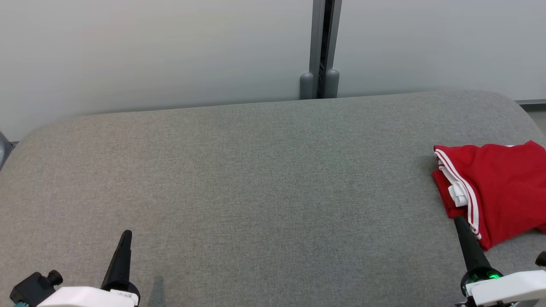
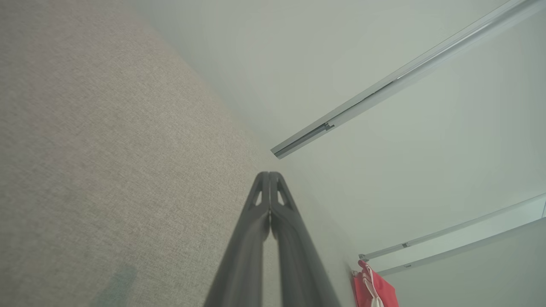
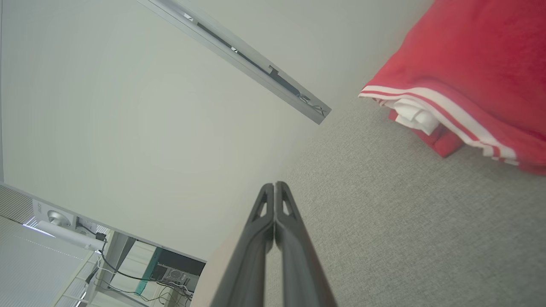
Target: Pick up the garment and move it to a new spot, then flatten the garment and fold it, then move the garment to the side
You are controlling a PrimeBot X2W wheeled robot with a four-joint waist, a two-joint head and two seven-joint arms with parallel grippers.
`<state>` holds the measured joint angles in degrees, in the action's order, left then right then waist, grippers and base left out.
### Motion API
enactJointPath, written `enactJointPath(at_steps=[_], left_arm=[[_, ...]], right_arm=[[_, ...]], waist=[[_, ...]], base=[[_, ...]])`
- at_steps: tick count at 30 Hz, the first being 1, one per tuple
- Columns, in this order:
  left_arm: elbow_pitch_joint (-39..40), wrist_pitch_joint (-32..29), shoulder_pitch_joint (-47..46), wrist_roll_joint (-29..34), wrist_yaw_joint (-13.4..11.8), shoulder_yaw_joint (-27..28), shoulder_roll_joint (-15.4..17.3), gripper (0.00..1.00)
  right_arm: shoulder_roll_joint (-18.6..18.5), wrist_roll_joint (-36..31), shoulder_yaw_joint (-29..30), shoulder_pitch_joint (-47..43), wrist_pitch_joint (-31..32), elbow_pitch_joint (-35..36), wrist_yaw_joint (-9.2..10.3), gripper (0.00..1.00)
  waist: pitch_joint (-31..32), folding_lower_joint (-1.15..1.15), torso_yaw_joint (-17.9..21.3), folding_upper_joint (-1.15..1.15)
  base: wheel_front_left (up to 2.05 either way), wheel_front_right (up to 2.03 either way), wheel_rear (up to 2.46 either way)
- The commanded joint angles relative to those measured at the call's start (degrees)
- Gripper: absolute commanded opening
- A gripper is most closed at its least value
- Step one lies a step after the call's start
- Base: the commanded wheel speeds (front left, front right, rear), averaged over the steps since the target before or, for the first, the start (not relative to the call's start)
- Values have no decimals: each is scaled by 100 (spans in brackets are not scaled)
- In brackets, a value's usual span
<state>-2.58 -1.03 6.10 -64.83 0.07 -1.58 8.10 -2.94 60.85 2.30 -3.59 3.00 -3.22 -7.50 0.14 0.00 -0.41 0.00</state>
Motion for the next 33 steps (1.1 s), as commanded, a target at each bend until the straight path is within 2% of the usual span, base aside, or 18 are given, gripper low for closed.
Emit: enactJointPath(at_steps=[1, 33], left_arm=[[31, -24, -155, -134, 67, 76, 19, 0], [-198, -330, -340, -1616, 441, 571, -242, 0]], right_arm=[[-57, 144, 5, 122, 23, 13, 0, 0], [-55, 1804, 21, 341, 112, -315, 0, 0]], waist=[[0, 0, 1, 0], [-18, 0, 19, 0]], base=[[0, 0, 0], [0, 0, 0]])
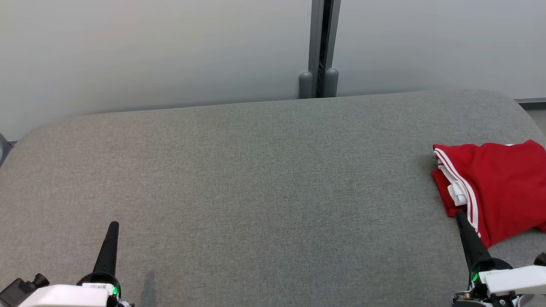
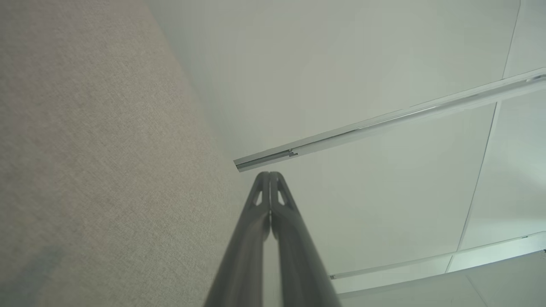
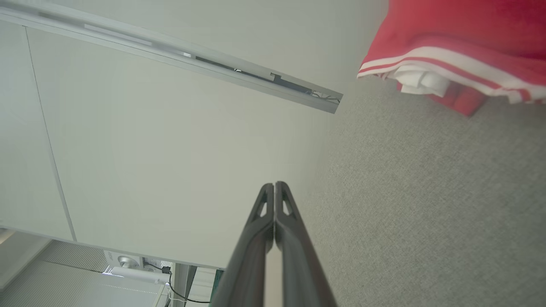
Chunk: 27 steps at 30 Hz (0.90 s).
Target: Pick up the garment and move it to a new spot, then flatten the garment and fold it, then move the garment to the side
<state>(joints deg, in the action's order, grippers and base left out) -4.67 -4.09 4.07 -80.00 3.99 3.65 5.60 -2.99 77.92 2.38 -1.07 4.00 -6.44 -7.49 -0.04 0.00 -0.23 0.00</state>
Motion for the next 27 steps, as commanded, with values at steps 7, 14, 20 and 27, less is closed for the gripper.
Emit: enactJointPath(at_steps=[7, 14, 20, 27], left_arm=[[-31, -83, -165, -373, 126, 147, -38, 0], [-79, -149, -204, -671, 196, 252, -95, 0], [-114, -195, -235, -886, 251, 328, -139, 0], [-153, -247, -267, -1135, 317, 410, -180, 0]], right_arm=[[-48, 412, 18, 126, 37, -59, -1, 0], [-46, 753, 23, 174, 63, -123, -1, 0], [-44, 997, 26, 206, 68, -172, 0, 0], [-43, 1256, 28, 240, 91, -233, 0, 0]], waist=[[-4, 0, 5, 0], [-9, 0, 9, 0], [-12, 0, 13, 0], [-16, 0, 17, 0]], base=[[0, 0, 0], [0, 0, 0], [0, 0, 0], [0, 0, 0]])
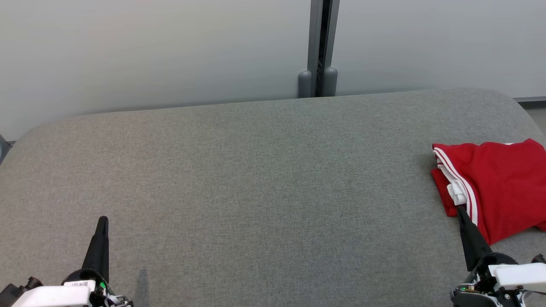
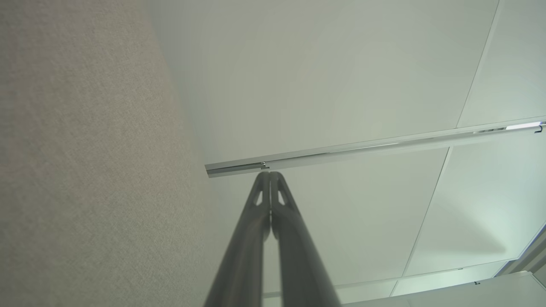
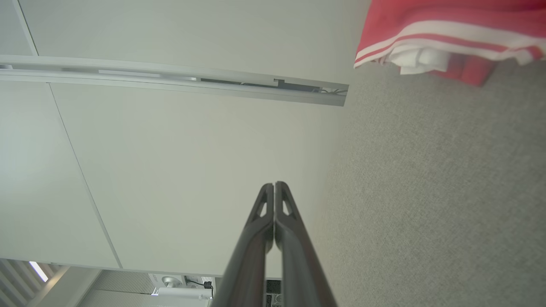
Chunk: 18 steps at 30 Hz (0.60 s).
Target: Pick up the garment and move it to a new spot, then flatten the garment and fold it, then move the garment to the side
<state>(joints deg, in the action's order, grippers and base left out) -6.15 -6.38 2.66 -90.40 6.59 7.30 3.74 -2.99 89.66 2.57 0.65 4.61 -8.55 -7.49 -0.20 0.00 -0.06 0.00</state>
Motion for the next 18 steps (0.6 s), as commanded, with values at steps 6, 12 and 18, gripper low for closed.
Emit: enactJointPath(at_steps=[6, 12, 18], left_arm=[[-34, -60, -129, -248, 96, 100, -19, 0], [-50, -79, -143, -343, 114, 140, -42, 0], [-50, -91, -144, -332, 114, 149, -48, 0]], right_arm=[[-42, 275, 12, 97, 40, -60, 0, 0], [-38, 364, 17, 98, 55, -75, 0, 0], [-31, 357, 22, 99, 63, -76, 0, 0]], waist=[[-3, 0, 3, 0], [-5, 0, 5, 0], [-5, 0, 5, 0]], base=[[0, 0, 0], [0, 0, 0], [0, 0, 0]])
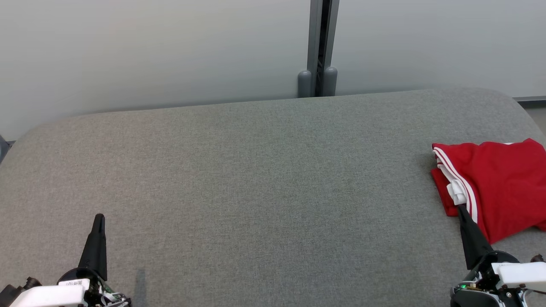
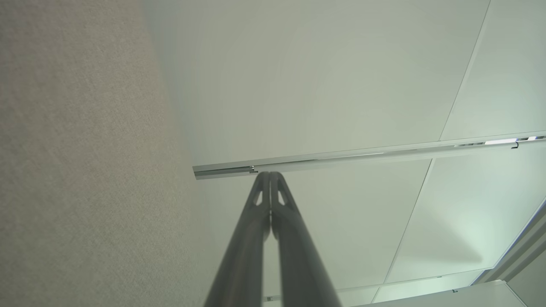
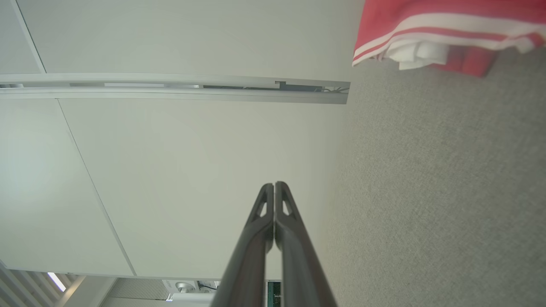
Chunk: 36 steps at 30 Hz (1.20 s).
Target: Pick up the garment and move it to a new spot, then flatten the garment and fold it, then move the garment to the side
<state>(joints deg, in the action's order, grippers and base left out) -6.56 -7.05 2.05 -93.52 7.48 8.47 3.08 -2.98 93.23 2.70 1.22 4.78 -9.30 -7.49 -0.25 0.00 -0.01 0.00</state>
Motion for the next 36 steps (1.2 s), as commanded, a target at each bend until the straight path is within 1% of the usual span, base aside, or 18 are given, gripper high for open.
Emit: enactJointPath(at_steps=[1, 36], left_arm=[[-9, -26, -84, -19, 25, 33, 17, 0], [-10, -45, -90, 13, 25, 61, -6, 0]], right_arm=[[-31, -1, 9, 42, 46, -1, 0, 0], [-11, -26, 32, 43, 56, -2, 0, 0]], waist=[[0, 0, 0, 0], [0, 0, 0, 0]], base=[[0, 0, 0], [0, 0, 0]])
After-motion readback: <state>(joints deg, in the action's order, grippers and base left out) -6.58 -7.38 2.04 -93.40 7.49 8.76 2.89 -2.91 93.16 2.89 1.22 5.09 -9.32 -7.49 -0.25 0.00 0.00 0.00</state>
